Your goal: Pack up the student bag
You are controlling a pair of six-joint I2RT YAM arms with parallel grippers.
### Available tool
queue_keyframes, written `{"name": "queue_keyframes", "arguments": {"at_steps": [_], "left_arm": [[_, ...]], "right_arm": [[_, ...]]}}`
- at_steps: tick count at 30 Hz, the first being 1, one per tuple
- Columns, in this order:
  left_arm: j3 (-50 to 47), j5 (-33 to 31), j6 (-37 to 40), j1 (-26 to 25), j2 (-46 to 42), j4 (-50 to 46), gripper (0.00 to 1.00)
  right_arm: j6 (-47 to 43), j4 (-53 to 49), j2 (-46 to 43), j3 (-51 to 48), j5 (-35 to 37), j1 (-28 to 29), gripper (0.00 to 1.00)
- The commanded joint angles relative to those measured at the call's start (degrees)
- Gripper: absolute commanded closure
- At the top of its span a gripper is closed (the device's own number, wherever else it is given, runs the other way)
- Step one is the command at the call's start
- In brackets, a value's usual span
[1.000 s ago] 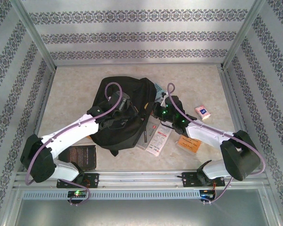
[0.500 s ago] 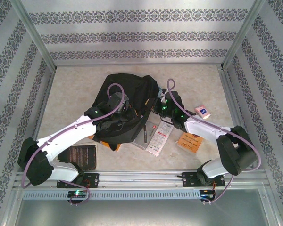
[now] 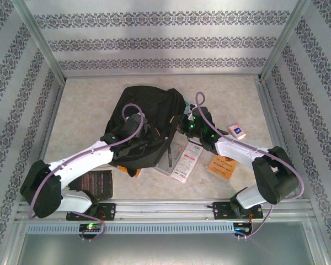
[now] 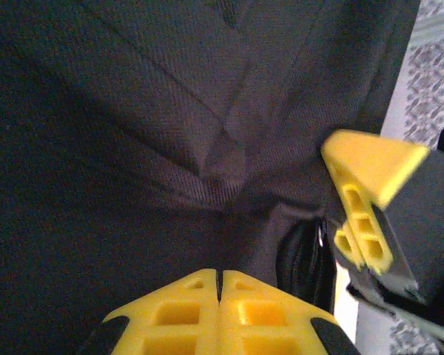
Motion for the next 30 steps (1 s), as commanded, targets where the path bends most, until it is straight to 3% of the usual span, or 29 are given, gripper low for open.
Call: {"name": "queue_keyframes", "arguments": {"at_steps": [1, 2, 6, 11, 25, 30], "left_arm": [[-1.35, 1.80, -5.06, 0.79, 1.34, 12.44, 1.00], [-1.92, 2.13, -5.78, 0.79, 1.47, 13.88, 1.00], [-5.13, 3.90, -9.00, 0.82, 1.81, 19.36, 0.78], [-7.95, 5.88, -12.39, 0.82, 1.74, 22.69, 0.62], [-7.94, 6.79, -13.98, 0.19, 4.25, 25.93, 0.64], [-5.57, 5.92, -12.75, -0.66, 4.94, 22.54, 0.63]], "right_arm": [[1.34, 3.36, -0.22, 0.19, 1.14, -0.59, 1.00], [1.58, 3.67, -0.08, 0.01, 1.02, -0.64, 1.00], [2.18, 4.46, 0.19, -0.17, 0.84, -0.86, 1.00], [2.56, 4.76, 0.56, 0.16, 0.87, -0.95, 1.00], [3.53, 5.95, 1.44, 0.47, 1.19, -0.24, 1.00], [3.28, 5.71, 1.52, 0.83, 1.35, 0.19, 1.00]]}}
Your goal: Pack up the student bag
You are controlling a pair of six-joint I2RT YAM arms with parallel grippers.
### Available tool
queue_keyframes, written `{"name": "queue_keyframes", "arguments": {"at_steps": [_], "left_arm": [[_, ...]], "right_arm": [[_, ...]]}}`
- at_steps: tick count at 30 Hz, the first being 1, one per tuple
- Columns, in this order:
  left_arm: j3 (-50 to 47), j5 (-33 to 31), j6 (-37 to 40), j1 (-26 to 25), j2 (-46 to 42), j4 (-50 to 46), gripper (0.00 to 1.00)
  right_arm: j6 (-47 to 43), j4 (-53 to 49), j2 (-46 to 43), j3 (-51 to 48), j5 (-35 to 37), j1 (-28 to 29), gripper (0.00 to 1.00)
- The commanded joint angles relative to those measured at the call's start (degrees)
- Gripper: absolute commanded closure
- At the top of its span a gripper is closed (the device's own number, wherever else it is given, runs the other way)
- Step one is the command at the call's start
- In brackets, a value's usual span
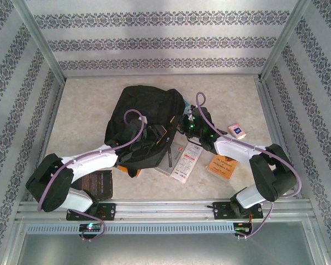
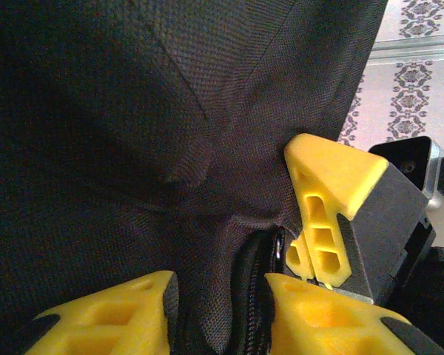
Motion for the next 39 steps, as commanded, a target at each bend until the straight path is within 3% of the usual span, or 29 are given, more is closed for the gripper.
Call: {"name": "queue_keyframes", "arguments": {"at_steps": [1, 4, 10, 11, 17, 27, 31, 39], "left_arm": [[2.65, -0.06, -0.17, -0.83, 0.93, -0.15, 0.63], [2.89, -0.71, 0.24, -0.87, 1.09, -1.21, 0.67], [4.62, -1.01, 2.68, -0.87, 2.25, -2.94, 0.99], [5.33, -1.05, 3.37, -0.87, 2.11, -4.19, 1.00], [10.85, -4.02, 9.05, -1.38, -1.40, -16.83, 1.00], [12.03, -4.18, 10.48, -4.23, -3.21, -28.20, 1.00], [14.62, -6.28, 14.69, -4.20, -3.09, -34.07, 1.00], [16.91, -2.52, 20.34, -4.21, -4.45, -39.48, 1.00]], "right_arm": [[0.29, 4.22, -0.15, 1.25, 1.04, 0.52, 1.00], [-0.02, 3.75, -0.19, 1.39, 1.17, 0.61, 1.00], [-1.00, 2.74, -0.51, 1.79, 1.75, 0.88, 1.00], [-1.47, 2.15, -0.63, 1.83, 2.07, 0.85, 1.00], [-5.57, -4.99, -2.19, 3.12, 6.54, 0.87, 1.00], [-6.55, -6.04, -1.08, 4.46, 8.16, -0.19, 1.00], [-6.41, -6.31, -0.45, 5.12, 8.51, -0.18, 1.00], [-7.77, -7.71, 0.55, 6.61, 8.16, -2.15, 1.00]]}}
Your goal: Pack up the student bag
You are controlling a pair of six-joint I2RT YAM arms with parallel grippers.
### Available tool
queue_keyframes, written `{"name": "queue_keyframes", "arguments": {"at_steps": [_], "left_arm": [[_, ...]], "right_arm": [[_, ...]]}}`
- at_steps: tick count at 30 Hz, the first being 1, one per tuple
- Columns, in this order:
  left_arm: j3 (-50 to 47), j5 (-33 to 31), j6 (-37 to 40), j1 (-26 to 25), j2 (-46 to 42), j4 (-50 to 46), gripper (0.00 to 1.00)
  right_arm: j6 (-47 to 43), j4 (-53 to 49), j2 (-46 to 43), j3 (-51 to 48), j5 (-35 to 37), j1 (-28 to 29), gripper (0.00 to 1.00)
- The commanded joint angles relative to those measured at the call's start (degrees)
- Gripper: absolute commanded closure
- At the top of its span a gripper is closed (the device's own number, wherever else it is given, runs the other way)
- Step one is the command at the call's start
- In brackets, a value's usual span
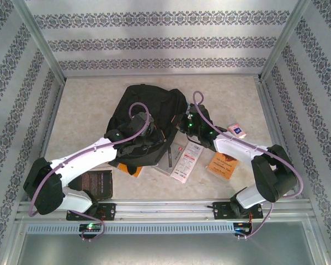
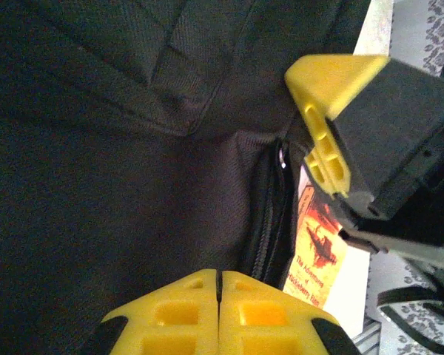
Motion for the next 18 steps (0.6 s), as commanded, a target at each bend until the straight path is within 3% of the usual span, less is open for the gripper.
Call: {"name": "queue_keyframes", "arguments": {"at_steps": [1, 14, 18], "left_arm": [[1.48, 1.83, 5.23, -0.56, -2.83, -7.13, 1.00], [0.18, 1.82, 14.11, 2.56, -6.37, -14.86, 1.00], [-0.07, 0.84, 16.53, 3.83, -7.43, -16.33, 1.00]], "right_arm": [[-2.45, 0.94, 1.08, 2.80, 2.88, -2.68, 1.00], [-12.76, -10.57, 9.83, 15.63, -3.04, -7.32, 1.00], [-14.83, -15.60, 14.88, 21.49, -9.06, -10.47, 1.00]]}}
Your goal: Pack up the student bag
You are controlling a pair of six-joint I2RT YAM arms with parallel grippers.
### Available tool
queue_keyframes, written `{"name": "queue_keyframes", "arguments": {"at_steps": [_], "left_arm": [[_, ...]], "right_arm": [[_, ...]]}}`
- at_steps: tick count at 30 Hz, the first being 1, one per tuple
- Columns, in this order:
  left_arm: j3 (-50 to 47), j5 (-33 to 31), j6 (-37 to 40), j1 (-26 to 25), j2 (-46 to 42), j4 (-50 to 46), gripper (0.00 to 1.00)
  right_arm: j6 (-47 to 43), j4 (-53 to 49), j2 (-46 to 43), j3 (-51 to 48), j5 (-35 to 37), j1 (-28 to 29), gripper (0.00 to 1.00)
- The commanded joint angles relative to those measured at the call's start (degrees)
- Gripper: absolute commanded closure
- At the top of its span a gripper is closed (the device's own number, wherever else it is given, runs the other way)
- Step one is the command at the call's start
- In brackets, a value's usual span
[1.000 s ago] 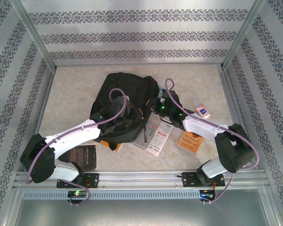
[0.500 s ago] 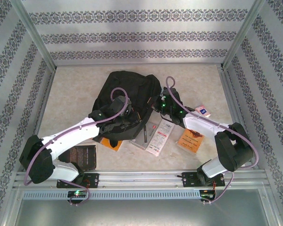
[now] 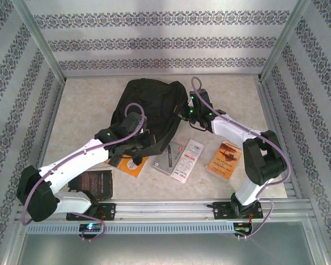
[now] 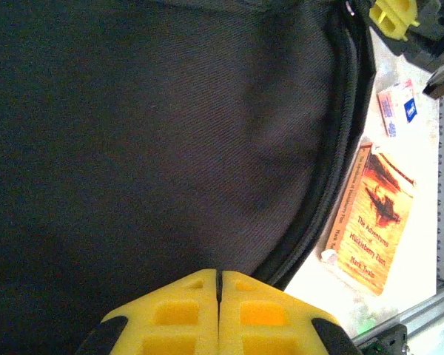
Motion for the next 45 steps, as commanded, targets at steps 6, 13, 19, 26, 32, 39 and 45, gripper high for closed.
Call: {"name": "queue_keyframes", "arguments": {"at_steps": [6, 13, 19, 26, 32, 39, 45], "left_arm": [[1.41, 2.95, 5.75, 1.01, 2.63, 0.04, 1.00], [7.57, 5.18, 4.66, 1.00, 9.76, 6.42, 1.00], [11.43, 6.36, 4.42, 1.01, 12.69, 7.80, 1.00], [11.89, 9.87, 1.81, 0.84, 14.68, 10.85, 1.00], [10.45, 10.39, 1.00, 0.84, 13.71, 12.25, 1.00], [8.79, 9.73, 0.85, 0.83, 12.39, 13.04, 1.00], [7.94, 7.34, 1.87, 0.92, 11.26, 12.28, 1.00]], "right_arm": [[-9.44, -15.08, 12.76, 18.21, -10.42, -3.97, 0.99], [-11.71, -30.63, 8.85, 23.18, 5.97, -2.11, 0.36], [-11.10, -40.09, 0.54, 21.18, 15.98, -0.77, 0.21], [1.83, -36.95, -8.07, 9.30, 3.88, 1.20, 0.39], [8.69, -28.64, -9.01, 3.73, -4.71, 4.05, 0.37], [9.95, -25.95, -5.03, 4.95, -6.06, 7.38, 0.45], [9.38, -26.62, -5.18, 3.57, -4.58, 7.94, 0.75]]}}
